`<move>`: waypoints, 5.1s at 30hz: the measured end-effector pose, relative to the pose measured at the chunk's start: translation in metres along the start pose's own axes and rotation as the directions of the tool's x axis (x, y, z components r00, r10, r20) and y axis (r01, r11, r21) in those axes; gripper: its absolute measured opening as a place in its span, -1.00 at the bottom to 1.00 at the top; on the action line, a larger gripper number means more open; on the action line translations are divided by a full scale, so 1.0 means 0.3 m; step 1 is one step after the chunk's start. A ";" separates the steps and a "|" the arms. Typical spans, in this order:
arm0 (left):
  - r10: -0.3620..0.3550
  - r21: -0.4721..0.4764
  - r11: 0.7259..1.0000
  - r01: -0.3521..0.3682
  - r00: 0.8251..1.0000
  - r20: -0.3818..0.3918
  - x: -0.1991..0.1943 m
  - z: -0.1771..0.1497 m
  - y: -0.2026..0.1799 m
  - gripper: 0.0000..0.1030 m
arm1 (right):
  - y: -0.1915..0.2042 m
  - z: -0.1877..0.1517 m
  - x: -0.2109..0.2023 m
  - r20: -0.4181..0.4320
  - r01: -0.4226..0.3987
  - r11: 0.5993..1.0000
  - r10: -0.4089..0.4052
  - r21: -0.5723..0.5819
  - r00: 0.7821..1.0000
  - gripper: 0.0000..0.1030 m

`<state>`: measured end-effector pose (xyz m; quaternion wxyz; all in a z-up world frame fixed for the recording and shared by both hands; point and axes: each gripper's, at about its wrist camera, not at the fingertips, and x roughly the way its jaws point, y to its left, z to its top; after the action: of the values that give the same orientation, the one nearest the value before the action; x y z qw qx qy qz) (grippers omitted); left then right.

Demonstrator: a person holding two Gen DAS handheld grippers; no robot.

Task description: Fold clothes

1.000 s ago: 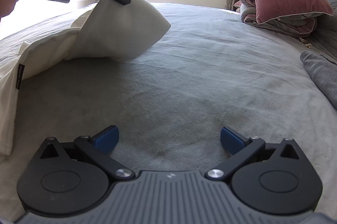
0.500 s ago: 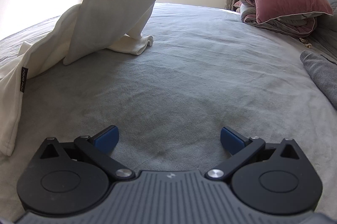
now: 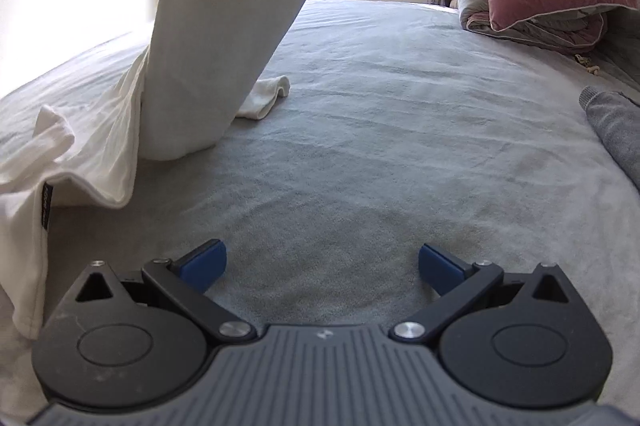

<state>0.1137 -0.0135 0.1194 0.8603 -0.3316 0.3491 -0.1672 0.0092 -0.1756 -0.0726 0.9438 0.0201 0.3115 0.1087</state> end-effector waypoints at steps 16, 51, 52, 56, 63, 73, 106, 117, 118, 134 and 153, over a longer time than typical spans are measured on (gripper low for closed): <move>0.009 -0.160 0.987 -0.014 0.999 -0.034 0.034 -0.054 0.020 -0.93 | 0.145 0.157 -0.035 0.278 -0.183 0.962 0.122 0.205 0.953 0.35; -0.103 -0.359 0.933 0.023 0.973 -0.205 0.279 -0.492 0.257 -0.92 | -0.216 0.131 -0.162 0.353 0.560 0.801 -0.471 -0.213 0.808 -0.89; -0.097 -0.354 0.935 0.017 0.973 -0.209 0.284 -0.501 0.267 -0.92 | -0.217 0.118 -0.154 0.334 0.556 0.798 -0.471 -0.234 0.817 -0.89; -0.062 -0.315 0.949 -0.019 0.968 -0.244 0.296 -0.526 0.305 -0.89 | -0.219 0.066 -0.123 0.246 0.521 0.798 -0.463 -0.301 0.852 -0.89; -0.003 -0.203 0.977 -0.059 0.956 -0.293 0.274 -0.518 0.335 -0.55 | -0.217 0.018 -0.085 0.090 0.429 0.830 -0.426 -0.356 0.900 -0.76; 0.086 0.043 0.996 -0.076 0.939 -0.334 0.165 -0.483 0.345 0.02 | -0.229 0.047 -0.131 -0.027 0.336 0.906 -0.354 -0.256 0.935 0.28; 0.378 0.251 0.898 -0.362 0.926 -0.017 -0.077 -0.136 0.550 0.51 | -0.104 0.124 -0.146 -0.137 -0.021 0.998 0.014 -0.051 0.990 0.85; 0.408 0.131 0.900 -0.417 0.909 0.091 -0.035 0.086 0.705 0.61 | -0.104 0.138 -0.093 -0.123 -0.112 0.990 0.122 0.087 0.985 0.85; 0.422 0.133 0.892 -0.433 0.901 0.100 -0.026 0.103 0.718 0.61 | -0.108 0.140 -0.089 -0.119 -0.116 0.988 0.128 0.098 0.985 0.85; 0.498 0.164 0.836 -0.524 0.849 0.174 0.114 0.381 0.823 0.61 | -0.176 0.213 0.015 -0.024 -0.193 0.944 0.206 0.269 0.978 0.83; 0.375 -0.155 0.921 -0.358 0.921 0.101 0.208 0.507 1.083 0.43 | 0.035 0.365 0.433 -0.093 -0.231 0.933 0.265 0.276 0.960 0.33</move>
<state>0.2839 0.2585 -0.0529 0.8730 -0.3273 0.3591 0.0424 0.1736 -0.1339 -0.0591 0.8892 0.1772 0.3785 0.1861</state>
